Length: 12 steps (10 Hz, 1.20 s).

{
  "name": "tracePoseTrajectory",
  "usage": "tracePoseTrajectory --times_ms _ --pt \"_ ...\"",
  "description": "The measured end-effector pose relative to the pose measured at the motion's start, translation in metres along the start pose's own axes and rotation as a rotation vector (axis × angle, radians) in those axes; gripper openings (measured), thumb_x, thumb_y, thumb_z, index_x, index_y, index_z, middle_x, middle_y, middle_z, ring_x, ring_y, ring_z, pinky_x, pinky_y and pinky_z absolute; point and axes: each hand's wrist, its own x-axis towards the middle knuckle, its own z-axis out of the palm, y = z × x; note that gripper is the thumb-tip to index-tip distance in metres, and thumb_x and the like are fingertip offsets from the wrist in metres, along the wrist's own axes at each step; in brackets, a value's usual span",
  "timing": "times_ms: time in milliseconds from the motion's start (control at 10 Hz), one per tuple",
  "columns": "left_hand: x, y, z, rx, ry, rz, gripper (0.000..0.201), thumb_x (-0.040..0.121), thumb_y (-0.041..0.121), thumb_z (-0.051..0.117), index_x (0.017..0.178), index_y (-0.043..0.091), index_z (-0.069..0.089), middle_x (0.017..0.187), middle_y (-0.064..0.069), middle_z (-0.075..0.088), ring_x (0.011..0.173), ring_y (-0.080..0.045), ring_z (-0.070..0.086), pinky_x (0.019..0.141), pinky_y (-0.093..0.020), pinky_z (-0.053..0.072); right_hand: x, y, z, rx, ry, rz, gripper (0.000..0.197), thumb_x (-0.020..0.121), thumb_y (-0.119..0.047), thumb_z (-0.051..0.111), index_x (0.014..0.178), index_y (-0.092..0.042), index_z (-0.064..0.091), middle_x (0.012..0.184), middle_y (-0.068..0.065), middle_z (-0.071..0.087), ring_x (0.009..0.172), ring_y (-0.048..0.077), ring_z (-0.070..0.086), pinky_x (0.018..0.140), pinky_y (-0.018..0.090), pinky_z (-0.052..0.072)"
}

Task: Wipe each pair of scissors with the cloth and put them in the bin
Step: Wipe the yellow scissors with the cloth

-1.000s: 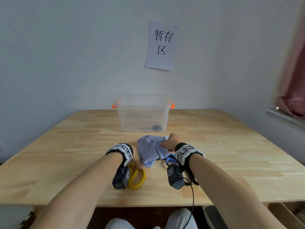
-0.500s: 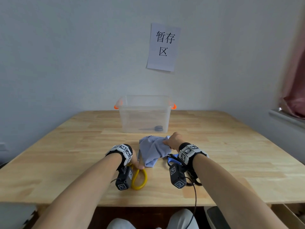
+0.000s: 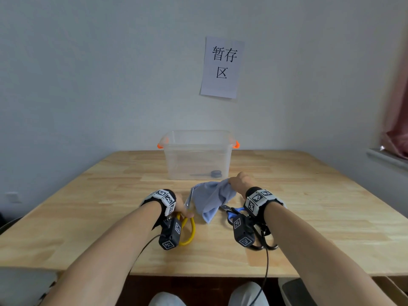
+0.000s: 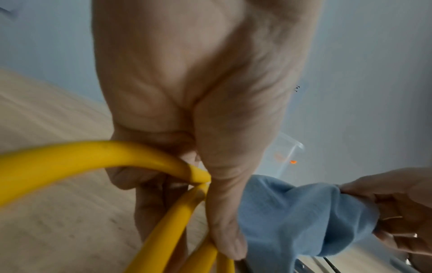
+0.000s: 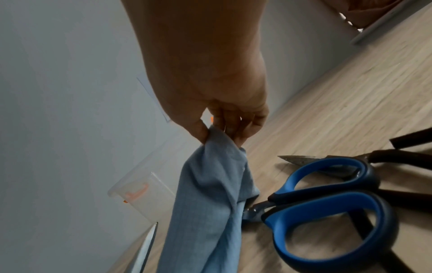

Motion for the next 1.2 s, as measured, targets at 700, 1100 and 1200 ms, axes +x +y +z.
tracePoseTrajectory --times_ms 700,1100,1200 --pt "0.007 0.02 -0.036 -0.994 0.19 0.369 0.02 0.075 -0.018 0.074 0.081 -0.003 0.062 0.068 -0.009 0.069 0.063 -0.02 0.07 0.073 -0.04 0.062 0.018 -0.018 -0.006 0.327 0.127 0.116 0.026 0.093 -0.014 0.056 0.106 0.007 0.062 0.1 0.02 0.064 0.09 0.033 0.062 0.071 0.035 0.05" --pt "0.037 0.037 -0.028 -1.261 0.277 0.492 0.024 0.077 -0.002 0.079 0.1 0.003 0.073 0.089 -0.013 0.074 0.083 -0.025 0.07 0.071 -0.03 0.06 0.034 -0.035 -0.003 0.604 0.123 0.028 0.027 0.09 -0.021 0.064 0.068 -0.006 0.057 0.069 0.007 0.052 0.068 0.026 0.05 0.059 0.031 0.04" --pt "0.047 0.041 -0.024 -1.361 0.227 0.548 0.022 0.084 0.001 0.073 0.107 0.002 0.07 0.089 -0.011 0.072 0.083 -0.024 0.068 0.073 -0.03 0.059 0.04 -0.035 0.007 0.643 0.131 -0.054 0.042 0.095 -0.02 0.059 0.057 -0.013 0.043 0.059 0.003 0.038 0.058 0.019 0.036 0.055 0.029 0.03"
